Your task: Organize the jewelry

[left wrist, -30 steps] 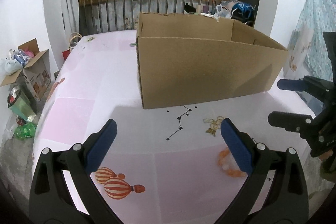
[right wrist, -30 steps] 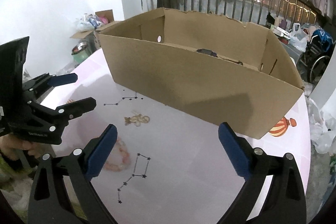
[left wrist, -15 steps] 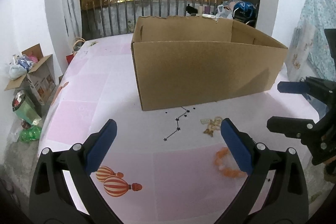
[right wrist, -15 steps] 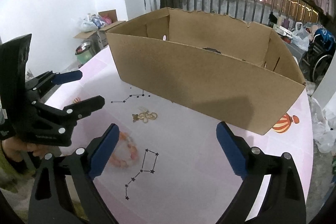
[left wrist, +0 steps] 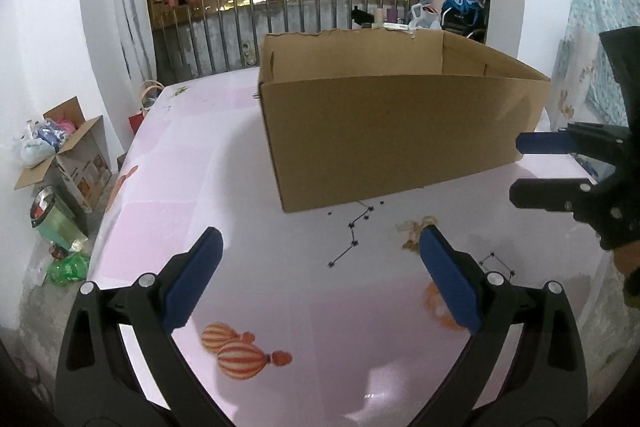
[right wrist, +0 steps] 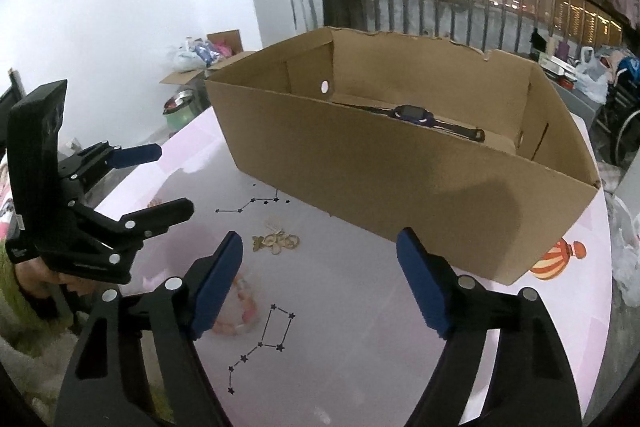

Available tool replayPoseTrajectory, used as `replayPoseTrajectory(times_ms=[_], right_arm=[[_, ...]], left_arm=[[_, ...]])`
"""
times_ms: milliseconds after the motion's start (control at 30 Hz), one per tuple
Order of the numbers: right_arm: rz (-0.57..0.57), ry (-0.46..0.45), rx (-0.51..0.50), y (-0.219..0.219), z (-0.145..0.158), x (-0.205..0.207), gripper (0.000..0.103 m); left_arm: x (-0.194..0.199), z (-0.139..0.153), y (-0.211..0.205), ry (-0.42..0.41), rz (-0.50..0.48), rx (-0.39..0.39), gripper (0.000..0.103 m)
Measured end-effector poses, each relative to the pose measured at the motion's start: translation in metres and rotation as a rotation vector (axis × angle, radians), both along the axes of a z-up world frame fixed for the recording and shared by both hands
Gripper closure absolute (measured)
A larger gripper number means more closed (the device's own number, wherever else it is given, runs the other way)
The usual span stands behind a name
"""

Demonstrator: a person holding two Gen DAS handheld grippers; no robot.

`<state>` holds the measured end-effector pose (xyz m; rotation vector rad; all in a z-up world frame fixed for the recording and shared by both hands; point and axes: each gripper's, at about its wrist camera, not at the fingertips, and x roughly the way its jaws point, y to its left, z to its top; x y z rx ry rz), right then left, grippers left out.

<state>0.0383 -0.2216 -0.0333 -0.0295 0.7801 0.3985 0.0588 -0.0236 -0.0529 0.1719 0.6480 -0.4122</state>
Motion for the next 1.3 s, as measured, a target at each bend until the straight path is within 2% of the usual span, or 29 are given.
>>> replayPoseTrajectory(times_ms=[100, 300, 367, 400, 467, 533, 567, 733, 867, 967, 1100, 1200, 1233, 1300], right_arm=[[0.035, 0.003, 0.004, 0.001, -0.004, 0.002, 0.031], [0.125, 0.008, 0.010, 0.007, -0.011, 0.008, 0.042], [0.152, 0.014, 0.005, 0.009, -0.015, 0.011, 0.049], [0.164, 0.023, 0.006, 0.010, -0.018, 0.013, 0.051], [0.180, 0.035, 0.010, 0.011, -0.021, 0.016, 0.060], [0.199, 0.045, 0.010, 0.013, -0.023, 0.018, 0.063], [0.208, 0.048, 0.011, 0.013, -0.024, 0.019, 0.068], [0.256, 0.074, 0.003, 0.018, -0.029, 0.027, 0.081], [0.283, 0.080, -0.013, 0.021, -0.033, 0.032, 0.085], [0.285, 0.083, -0.015, 0.020, -0.035, 0.034, 0.085], [0.281, 0.085, -0.016, 0.017, -0.035, 0.038, 0.085], [0.280, 0.082, -0.015, 0.016, -0.034, 0.039, 0.085], [0.281, 0.080, -0.014, 0.015, -0.034, 0.039, 0.085], [0.279, 0.075, -0.013, 0.014, -0.033, 0.040, 0.085]], left_arm=[[-0.003, -0.002, 0.001, 0.008, -0.019, -0.022, 0.008], [-0.008, -0.004, -0.016, -0.017, -0.113, 0.017, 0.026], [-0.008, -0.006, -0.020, -0.018, -0.152, 0.022, 0.033], [-0.008, -0.008, -0.022, -0.010, -0.180, 0.023, 0.035], [-0.007, -0.011, -0.025, 0.009, -0.226, 0.022, 0.045], [-0.004, -0.015, -0.029, 0.032, -0.281, 0.024, 0.051], [-0.003, -0.017, -0.030, 0.039, -0.297, 0.028, 0.056], [0.010, -0.023, -0.034, 0.072, -0.354, 0.030, 0.067], [0.018, -0.029, -0.037, 0.104, -0.380, 0.036, 0.070], [0.023, -0.034, -0.041, 0.122, -0.400, 0.056, 0.076], [0.026, -0.039, -0.045, 0.124, -0.420, 0.084, 0.078], [0.026, -0.041, -0.046, 0.126, -0.429, 0.081, 0.087], [0.031, -0.038, -0.048, 0.125, -0.431, 0.081, 0.094], [0.031, -0.038, -0.048, 0.122, -0.442, 0.085, 0.094]])
